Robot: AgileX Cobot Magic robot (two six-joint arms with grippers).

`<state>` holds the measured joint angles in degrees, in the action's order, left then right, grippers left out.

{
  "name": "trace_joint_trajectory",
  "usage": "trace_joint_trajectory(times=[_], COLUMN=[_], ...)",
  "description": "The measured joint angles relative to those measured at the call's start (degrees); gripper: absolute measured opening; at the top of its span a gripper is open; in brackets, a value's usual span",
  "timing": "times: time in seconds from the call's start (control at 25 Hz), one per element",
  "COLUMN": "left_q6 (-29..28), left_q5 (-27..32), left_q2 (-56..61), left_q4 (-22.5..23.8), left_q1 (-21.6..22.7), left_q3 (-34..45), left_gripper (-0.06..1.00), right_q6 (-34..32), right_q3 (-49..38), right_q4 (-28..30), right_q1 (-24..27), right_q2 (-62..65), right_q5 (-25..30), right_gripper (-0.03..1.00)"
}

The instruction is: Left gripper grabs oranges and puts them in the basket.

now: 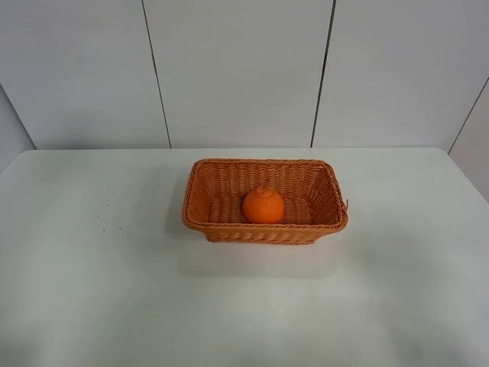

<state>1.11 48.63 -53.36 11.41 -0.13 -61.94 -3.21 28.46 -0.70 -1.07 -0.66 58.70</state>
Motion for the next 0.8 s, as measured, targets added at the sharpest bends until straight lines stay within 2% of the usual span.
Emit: trace_joint_trajectory(times=[0.24, 0.4, 0.8], left_q6=[-2.74, -3.99, -4.24], left_q5=[-1.69, -2.16, 1.7], left_q2=[14.6, 25.39, 44.19], left_q4=[0.0, 0.0, 0.0], left_q1=[0.0, 0.0, 0.0], left_q3=[13.38, 19.36, 22.06], left_gripper=[0.9, 0.9, 0.9], right_q6=[0.0, 0.0, 0.0], right_q3=[0.0, 0.0, 0.0], right_q4=[0.0, 0.0, 0.0], right_q1=[0.0, 0.0, 0.0], right_q2=[0.0, 0.0, 0.0], right_q5=[0.0, 0.0, 0.0], right_gripper=[0.69, 0.69, 0.69])
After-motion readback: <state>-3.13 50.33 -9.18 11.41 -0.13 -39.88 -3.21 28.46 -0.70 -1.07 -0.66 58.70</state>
